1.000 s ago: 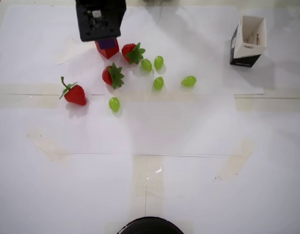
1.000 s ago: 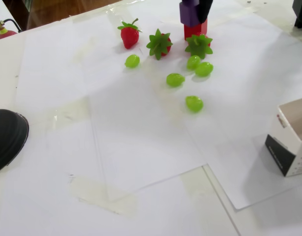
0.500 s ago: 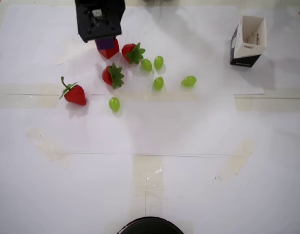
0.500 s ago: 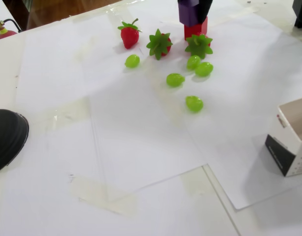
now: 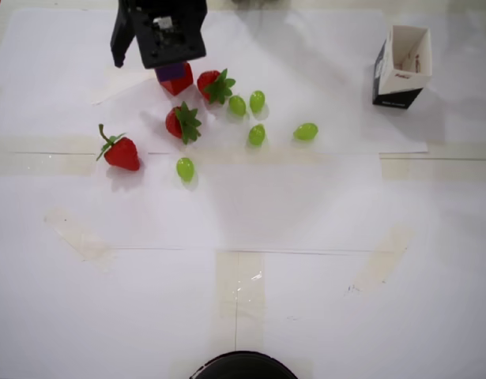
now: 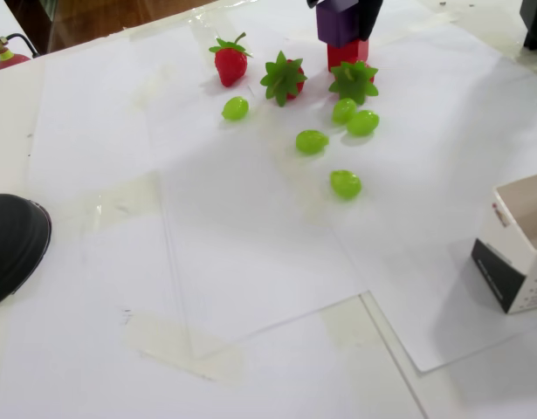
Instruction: Put the purple cube on top of the red cube
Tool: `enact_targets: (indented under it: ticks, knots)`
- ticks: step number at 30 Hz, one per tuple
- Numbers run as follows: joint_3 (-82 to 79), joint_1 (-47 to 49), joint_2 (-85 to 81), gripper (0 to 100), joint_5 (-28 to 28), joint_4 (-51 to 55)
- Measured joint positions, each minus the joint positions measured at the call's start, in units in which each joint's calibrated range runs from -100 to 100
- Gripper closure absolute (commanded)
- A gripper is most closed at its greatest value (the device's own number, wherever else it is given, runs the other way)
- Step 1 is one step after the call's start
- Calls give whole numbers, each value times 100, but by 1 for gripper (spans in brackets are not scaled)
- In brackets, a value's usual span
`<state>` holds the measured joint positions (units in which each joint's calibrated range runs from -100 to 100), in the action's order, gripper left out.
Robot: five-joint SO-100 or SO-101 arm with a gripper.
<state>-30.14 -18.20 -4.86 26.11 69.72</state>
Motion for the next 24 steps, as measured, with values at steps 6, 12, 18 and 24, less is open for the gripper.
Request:
enact_targets:
  ticks: [6, 12, 18, 24]
  knots:
    - [317, 75, 0, 57, 132, 498]
    - [1131, 367, -327, 57, 274, 1178]
    - [1611, 846, -1263, 68, 586, 1834]
    - [1620, 1670, -2281, 83, 1011, 2245]
